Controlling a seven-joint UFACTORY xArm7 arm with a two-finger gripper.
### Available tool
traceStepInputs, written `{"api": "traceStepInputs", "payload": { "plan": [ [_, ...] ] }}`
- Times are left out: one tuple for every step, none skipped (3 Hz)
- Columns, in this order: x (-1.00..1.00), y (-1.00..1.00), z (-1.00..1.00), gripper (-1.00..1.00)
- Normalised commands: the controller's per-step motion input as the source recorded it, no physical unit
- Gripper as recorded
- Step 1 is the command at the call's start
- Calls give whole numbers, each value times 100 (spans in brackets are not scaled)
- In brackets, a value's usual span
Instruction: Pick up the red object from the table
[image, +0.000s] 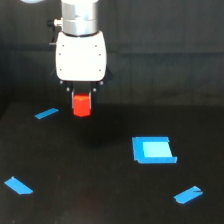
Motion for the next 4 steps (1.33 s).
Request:
{"api": "traceStepInputs", "payload": {
  "plan": [
    [-1,-2,68,-96],
    [-5,1,37,-94],
    [-6,7,-7,-100],
    [-4,7,-15,-92]
  ]
}}
